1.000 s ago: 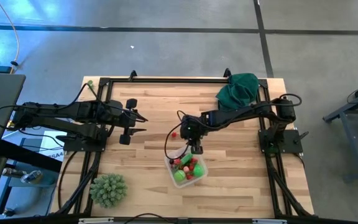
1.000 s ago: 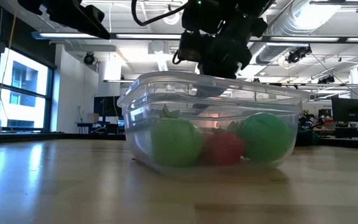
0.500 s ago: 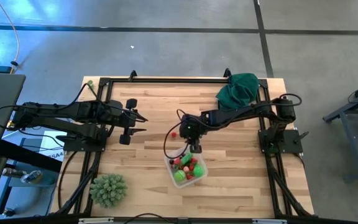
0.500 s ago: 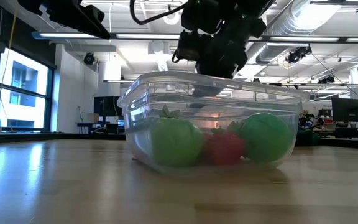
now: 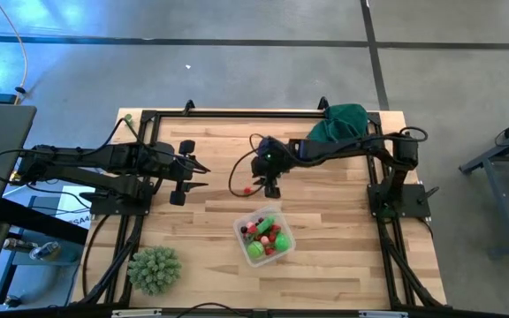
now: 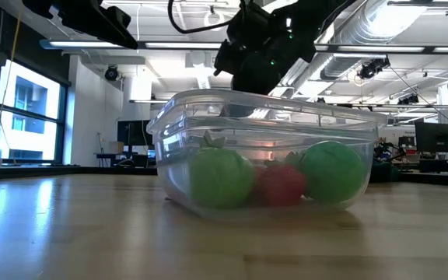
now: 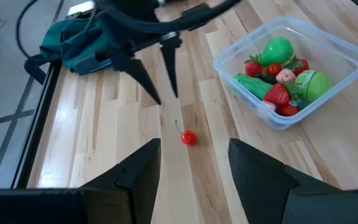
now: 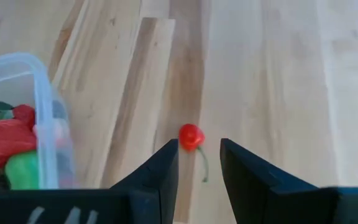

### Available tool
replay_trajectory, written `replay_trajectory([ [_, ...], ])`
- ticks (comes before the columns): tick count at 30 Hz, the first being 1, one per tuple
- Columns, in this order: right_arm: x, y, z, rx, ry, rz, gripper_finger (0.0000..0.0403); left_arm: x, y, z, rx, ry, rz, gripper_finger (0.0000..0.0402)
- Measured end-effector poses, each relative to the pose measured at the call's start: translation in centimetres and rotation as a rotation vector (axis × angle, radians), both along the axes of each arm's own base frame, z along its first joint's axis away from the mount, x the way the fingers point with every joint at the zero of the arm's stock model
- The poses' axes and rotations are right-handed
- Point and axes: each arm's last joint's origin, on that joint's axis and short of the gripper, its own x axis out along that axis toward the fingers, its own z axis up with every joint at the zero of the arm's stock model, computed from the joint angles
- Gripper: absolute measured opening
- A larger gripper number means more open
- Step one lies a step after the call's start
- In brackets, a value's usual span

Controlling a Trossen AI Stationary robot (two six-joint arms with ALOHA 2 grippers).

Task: Pick and placing Produce into tupperware
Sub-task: Put the red cherry into the transparent container

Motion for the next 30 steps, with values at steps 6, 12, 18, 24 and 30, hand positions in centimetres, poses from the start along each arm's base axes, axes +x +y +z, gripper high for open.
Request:
replay_trajectory([
  [6, 0.2, -0.7, -0.1, -0.02, -0.03, 0.034, 0.011, 0.0, 0.0, 0.0, 0.0, 0.001, 0.001, 0.0179],
  [12, 1.5, -0.8, -3.4, 0.035, -0.005, 0.038, 0.0122, 0.0, 0.0, 0.0, 0.0, 0.0, 0.0, 0.0179],
  [18, 2.2, -0.7, -4.5, 0.015, -0.025, 0.034, 0.0143, 0.0, 0.0, 0.0, 0.0, 0.0, 0.0, 0.0179],
  [24, 2.6, -0.6, -6.2, 0.032, -0.005, 0.024, 0.0184, 0.0, 0.0, 0.0, 0.0, 0.0, 0.001, 0.0179],
  [30, 2.7, -0.6, -6.2, 0.008, -0.009, 0.008, 0.022, 0.0, 0.0, 0.0, 0.0, 0.0, 0.0, 0.0179],
])
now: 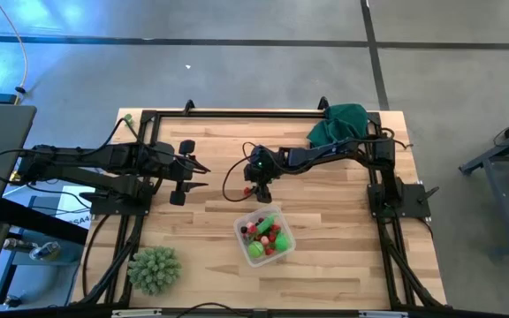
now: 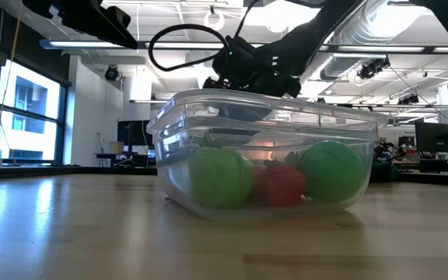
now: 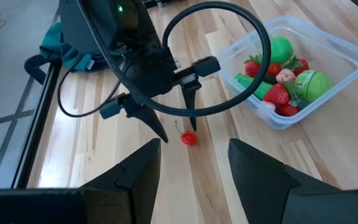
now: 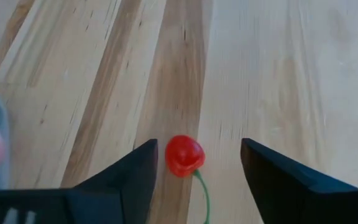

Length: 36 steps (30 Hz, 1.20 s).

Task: Pick and placing Produce into tupperware
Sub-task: Put the red cherry into the transparent container

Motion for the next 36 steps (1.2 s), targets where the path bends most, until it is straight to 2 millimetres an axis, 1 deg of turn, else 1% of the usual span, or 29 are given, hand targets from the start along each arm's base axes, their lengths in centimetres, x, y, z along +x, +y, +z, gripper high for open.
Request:
replay_trajectory([
  [6, 0.0, 0.0, -0.1, -0.01, 0.003, 0.012, 0.0248, 0.0, 0.0, 0.0, 0.0, 0.0, 0.0, 0.0179],
  [9, 0.1, 0.2, -0.9, -0.009, 0.022, 0.02, 0.025, 0.0, 0.0, 0.0, 0.0, 0.001, 0.0, 0.0179],
  [12, 0.2, 0.3, -1.5, -0.016, 0.024, 0.033, 0.025, 0.0, 0.0, 0.0, 0.0, 0.0, 0.0, 0.0179],
  [19, 0.4, 0.7, -1.5, -0.06, 0.012, 0.067, 0.025, 0.0, 0.0, 0.0, 0.0, 0.001, 0.0, 0.0179],
  [23, 0.3, 0.7, -2.0, -0.061, 0.027, 0.073, 0.025, 0.0, 0.0, 0.0, 0.0, 0.0, 0.0, 0.0179],
  [31, 0.4, 0.7, -2.1, -0.074, 0.019, 0.087, 0.0249, 0.0, 0.0, 0.0, 0.0, 0.0, 0.001, 0.0179],
  [36, 0.3, 0.8, -2.2, -0.059, 0.027, 0.099, 0.0229, 0.0, 0.0, 0.0, 0.0, 0.001, 0.0, 0.0179],
])
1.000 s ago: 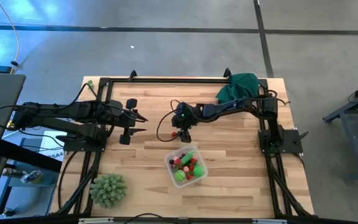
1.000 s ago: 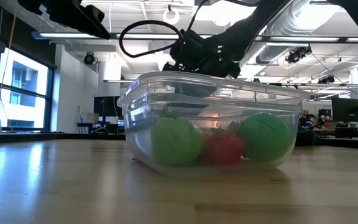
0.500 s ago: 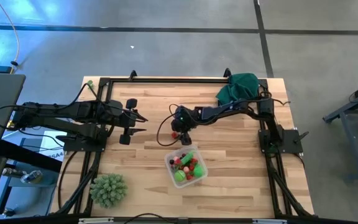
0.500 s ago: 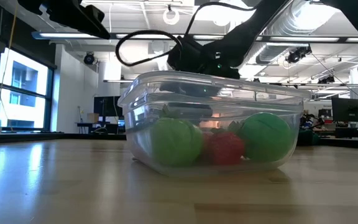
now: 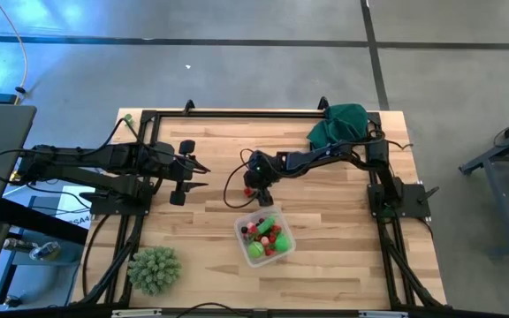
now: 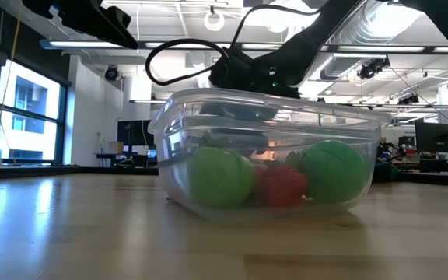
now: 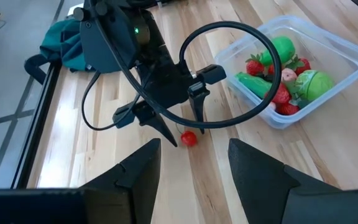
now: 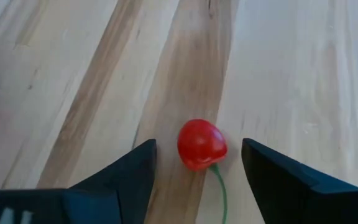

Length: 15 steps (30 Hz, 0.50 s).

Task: Pick and placing Produce into tupperware
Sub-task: Put the red cherry into the transparent container

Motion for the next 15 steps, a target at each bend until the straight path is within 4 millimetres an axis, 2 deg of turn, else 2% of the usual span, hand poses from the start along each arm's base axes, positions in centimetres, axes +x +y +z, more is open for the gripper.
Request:
replay_trajectory([
  [6, -0.03, 0.04, -0.09, 0.005, 0.005, 0.004, 0.0205, 0.0, 0.0, 0.01, 0.0, 0.0, 0.0, 0.0179],
  [15, -0.01, 0.02, -0.18, 0.006, 0.008, -0.005, 0.0204, 0.0, 0.0, 0.01, 0.0, 0.0, 0.0, 0.0179],
])
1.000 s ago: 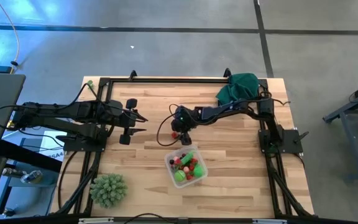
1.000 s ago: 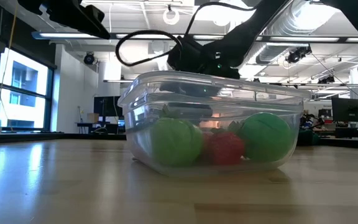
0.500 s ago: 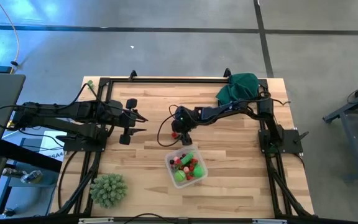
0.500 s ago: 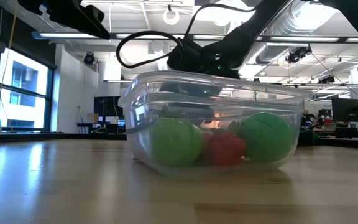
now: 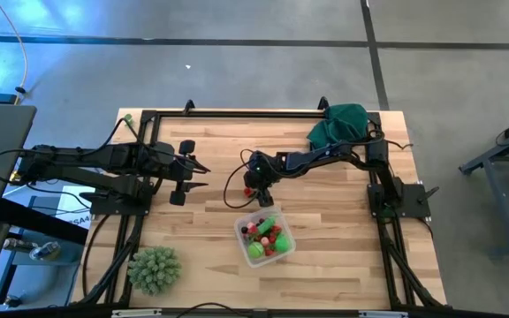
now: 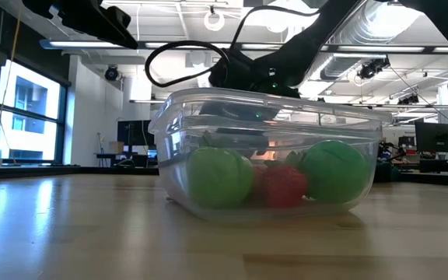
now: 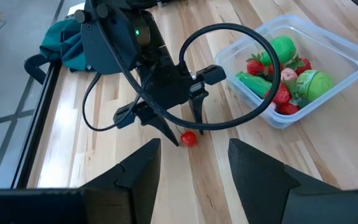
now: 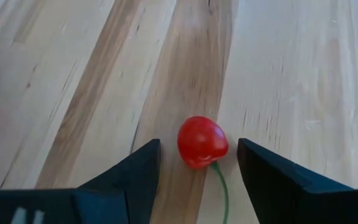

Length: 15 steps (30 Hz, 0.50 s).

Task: Pick and placing Produce into tupperware
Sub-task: Put the red cherry into the transparent container

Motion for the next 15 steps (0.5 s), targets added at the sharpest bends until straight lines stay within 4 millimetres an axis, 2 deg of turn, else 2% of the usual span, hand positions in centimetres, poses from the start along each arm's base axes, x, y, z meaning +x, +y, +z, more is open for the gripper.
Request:
replay_trajectory([
  [15, 0.16, -0.04, 0.13, -0.012, -0.022, 0.002, 0.02, 0.0, 0.0, 0.0, 0.0, 0.0, 0.0, 0.0179],
])
